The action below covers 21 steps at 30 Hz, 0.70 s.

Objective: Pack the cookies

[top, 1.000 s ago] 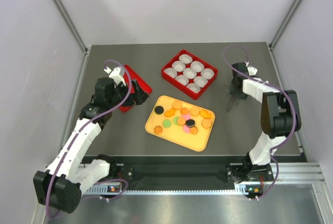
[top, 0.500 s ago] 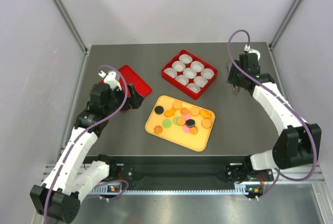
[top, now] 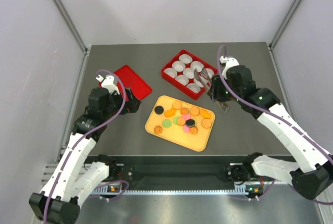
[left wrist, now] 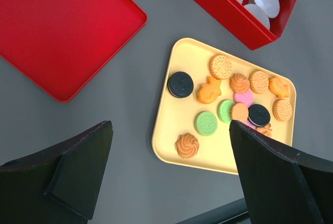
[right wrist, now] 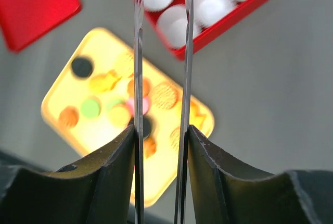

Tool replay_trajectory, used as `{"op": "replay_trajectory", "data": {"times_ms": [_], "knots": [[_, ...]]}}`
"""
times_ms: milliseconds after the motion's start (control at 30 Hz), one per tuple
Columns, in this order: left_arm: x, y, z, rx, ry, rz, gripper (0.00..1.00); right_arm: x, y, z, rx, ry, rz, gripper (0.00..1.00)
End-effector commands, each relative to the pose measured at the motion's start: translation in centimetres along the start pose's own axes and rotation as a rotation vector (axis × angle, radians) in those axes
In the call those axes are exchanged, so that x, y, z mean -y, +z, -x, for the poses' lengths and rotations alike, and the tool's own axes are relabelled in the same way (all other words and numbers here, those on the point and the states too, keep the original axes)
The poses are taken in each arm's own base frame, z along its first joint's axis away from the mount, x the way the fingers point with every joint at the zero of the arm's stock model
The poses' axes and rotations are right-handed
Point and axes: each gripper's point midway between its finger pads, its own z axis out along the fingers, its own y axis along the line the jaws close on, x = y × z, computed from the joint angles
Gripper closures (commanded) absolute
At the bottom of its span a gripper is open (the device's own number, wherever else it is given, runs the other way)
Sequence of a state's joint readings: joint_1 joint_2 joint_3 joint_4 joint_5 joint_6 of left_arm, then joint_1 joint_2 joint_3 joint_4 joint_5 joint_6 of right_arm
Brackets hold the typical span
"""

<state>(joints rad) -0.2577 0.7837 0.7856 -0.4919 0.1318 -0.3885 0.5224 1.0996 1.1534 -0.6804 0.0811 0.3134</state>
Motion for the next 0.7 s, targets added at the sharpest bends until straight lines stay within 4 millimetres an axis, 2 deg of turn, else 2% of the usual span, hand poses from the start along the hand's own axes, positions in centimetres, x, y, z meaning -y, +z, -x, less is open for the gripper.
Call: {"op": "replay_trajectory", "data": {"times_ms": [0, 100, 133, 333, 467, 667], "knots": [[-0.4, -0.2, 0.1, 0.017, 0.023, 0.016, 0.01, -2.1, -1.5, -2.4, -0.071, -0.07, 0.071, 0.58], [-0.4, -0.1, 0.0, 0.01, 0.022, 0.014, 0.01, -4.2, -1.4, -4.7, -0.132, -0.123, 0.126, 0.58], [-0.4, -0.1, 0.0, 0.01, 0.022, 0.014, 0.01, -5.5, -1.3, -5.9, -0.163, -0.158, 0.159, 0.58], [-0.5, 0.0, -0.3, 0.0, 0.021, 0.02, 0.01, -10.1, 0.3, -8.5, -0.242, -0.278, 0.241, 0.57], [-0.8, 0.0, -0.3, 0.003, 0.021, 0.033, 0.01, -12.4, 1.6, -9.5, -0.276, -0.341, 0.276, 0.56], [-0.9, -0.1, -0.4, 0.006, 0.021, 0.039, 0.01, -14.0, 3.5, -9.7, -0.296, -0.381, 0.3, 0.54]]}}
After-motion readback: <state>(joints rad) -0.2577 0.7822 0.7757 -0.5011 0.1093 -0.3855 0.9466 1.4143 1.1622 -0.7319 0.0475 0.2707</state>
